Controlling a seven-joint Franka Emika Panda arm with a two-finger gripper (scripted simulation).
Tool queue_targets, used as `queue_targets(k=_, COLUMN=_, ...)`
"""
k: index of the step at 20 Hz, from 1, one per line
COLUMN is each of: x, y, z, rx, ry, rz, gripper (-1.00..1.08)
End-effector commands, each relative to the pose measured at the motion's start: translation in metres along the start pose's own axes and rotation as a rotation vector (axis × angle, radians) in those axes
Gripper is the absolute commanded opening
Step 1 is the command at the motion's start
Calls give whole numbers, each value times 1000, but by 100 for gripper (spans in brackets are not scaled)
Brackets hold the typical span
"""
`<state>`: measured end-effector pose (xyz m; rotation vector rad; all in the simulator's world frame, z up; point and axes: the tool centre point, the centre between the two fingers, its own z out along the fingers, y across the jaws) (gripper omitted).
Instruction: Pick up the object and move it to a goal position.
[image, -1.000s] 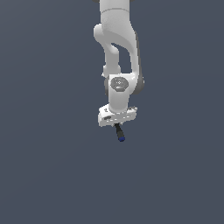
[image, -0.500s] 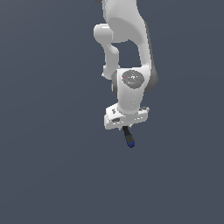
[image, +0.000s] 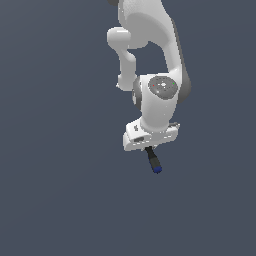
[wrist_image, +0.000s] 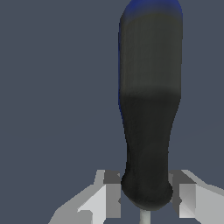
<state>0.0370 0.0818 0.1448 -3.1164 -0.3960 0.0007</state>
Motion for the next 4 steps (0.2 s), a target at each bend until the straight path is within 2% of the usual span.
queue_targets(k=1, x=4, y=-1, z=-3, rx=0, ry=0, rz=0, gripper=-100)
queue_targets(k=4, x=5, y=-1, z=-4, rx=0, ry=0, rz=0, gripper=-100)
